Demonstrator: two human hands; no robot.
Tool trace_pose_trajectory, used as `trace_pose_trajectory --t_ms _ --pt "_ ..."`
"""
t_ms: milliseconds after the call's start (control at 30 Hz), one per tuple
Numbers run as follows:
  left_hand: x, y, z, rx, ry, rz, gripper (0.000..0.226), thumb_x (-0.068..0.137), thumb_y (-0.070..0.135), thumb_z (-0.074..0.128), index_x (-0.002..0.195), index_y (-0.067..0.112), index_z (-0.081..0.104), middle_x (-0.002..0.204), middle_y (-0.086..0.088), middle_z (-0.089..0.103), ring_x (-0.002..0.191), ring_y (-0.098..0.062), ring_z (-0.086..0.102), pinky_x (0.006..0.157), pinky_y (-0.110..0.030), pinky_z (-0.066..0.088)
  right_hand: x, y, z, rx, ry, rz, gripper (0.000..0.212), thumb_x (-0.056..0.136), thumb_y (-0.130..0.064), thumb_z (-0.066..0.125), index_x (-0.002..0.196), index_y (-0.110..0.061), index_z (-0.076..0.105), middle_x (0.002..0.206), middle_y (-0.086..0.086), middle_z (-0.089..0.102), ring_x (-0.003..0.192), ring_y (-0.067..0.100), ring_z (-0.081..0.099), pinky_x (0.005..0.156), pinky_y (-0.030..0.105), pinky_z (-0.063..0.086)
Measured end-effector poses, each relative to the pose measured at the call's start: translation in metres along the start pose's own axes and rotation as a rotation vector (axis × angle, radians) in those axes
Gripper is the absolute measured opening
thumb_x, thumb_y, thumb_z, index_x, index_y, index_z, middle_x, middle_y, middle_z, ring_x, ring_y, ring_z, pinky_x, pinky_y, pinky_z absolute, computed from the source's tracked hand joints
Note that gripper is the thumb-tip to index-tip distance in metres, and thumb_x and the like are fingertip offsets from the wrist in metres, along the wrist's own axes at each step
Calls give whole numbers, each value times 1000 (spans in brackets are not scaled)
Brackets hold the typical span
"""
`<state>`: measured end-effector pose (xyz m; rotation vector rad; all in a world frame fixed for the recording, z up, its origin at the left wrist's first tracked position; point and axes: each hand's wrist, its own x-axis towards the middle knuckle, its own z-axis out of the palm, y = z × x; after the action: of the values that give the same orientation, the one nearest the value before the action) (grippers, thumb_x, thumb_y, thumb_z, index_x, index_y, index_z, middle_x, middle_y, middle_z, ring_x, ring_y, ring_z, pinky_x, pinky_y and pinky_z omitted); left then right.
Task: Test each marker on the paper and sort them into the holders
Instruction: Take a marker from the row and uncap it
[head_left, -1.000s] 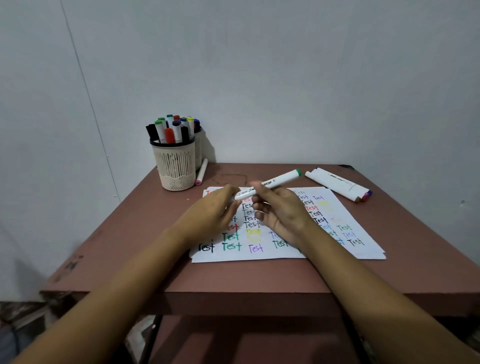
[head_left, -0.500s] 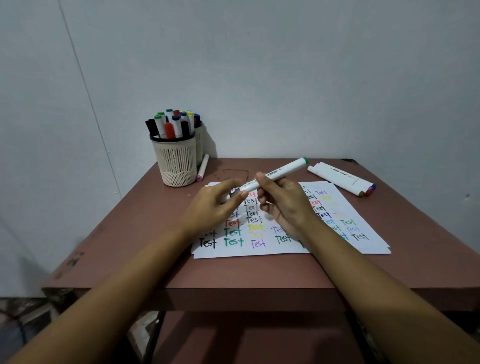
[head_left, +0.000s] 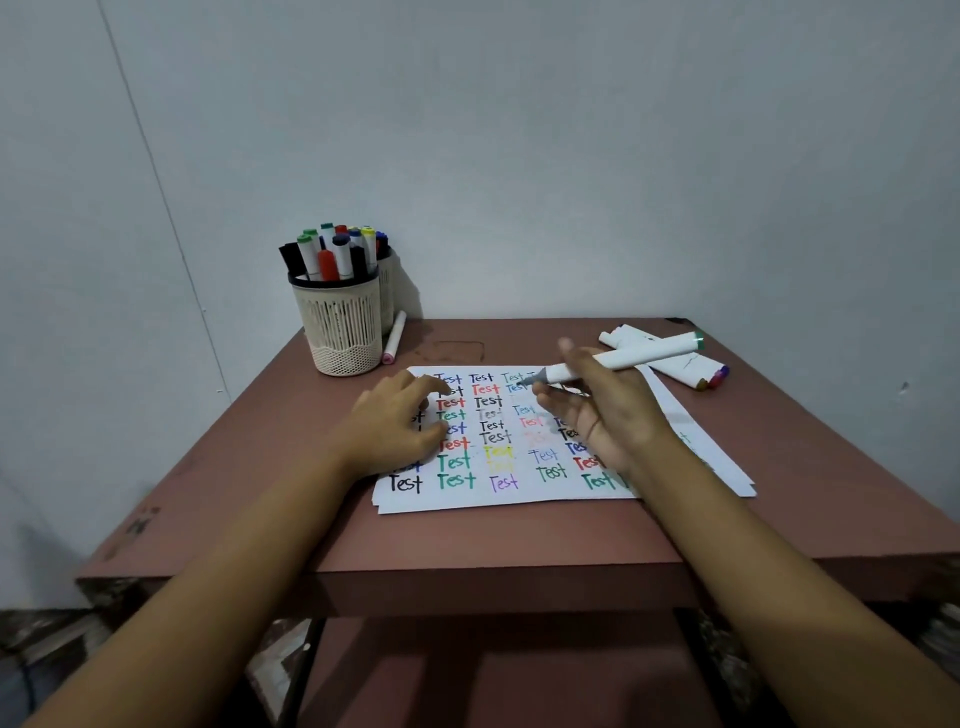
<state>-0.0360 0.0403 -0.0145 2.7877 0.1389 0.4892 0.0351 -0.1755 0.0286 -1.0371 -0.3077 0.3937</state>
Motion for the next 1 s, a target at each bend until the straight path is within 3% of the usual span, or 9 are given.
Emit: trace_pose_trajectory --t_ms 100,233,367,567,833,1000 --pt "1 1 -1 -17 -2 -11 79 60 65 25 126 28 47 124 4 47 116 -16 41 99 -39 32 -9 3 -8 -261 29 -61 22 87 -12 65 71 -8 51 64 15 54 44 14 50 42 22 43" --pt "2 2 -2 -38 -12 -15 71 66 61 32 125 26 49 122 3 48 114 -16 42 100 -40 35 -23 10 -16 -503 91 -93 33 85 -15 69 65 -13 43 51 11 46 38 14 38 37 21 29" --pt "4 0 0 -73 15 -34 58 74 51 35 122 23 53 111 1 53 106 -18 46 93 -36 39 -29 16 -15 -635 115 -112 25 80 -1 62 63 -10 46 43 4 46 38 17 43 38 22 35" --pt "6 -5 5 -58 47 -70 27 92 28 48 117 22 56 96 4 47 99 -21 49 89 -38 42 -34 18 -14 -724 57 -113 24 78 1 61 61 -9 47 42 1 50 34 12 48 41 22 43" --pt "4 -1 4 -37 32 -80 27 94 28 46 120 24 54 101 4 48 101 -19 48 90 -37 41 -33 21 -15 -732 105 -125 24 76 -1 60 62 -12 44 46 2 42 36 15 41 40 21 36" --pt "4 -1 4 -36 51 -76 27 94 26 47 119 22 55 98 5 45 100 -21 49 90 -39 42 -34 19 -14 -704 59 -119 24 78 1 59 61 -11 46 43 1 47 35 11 45 41 21 40"
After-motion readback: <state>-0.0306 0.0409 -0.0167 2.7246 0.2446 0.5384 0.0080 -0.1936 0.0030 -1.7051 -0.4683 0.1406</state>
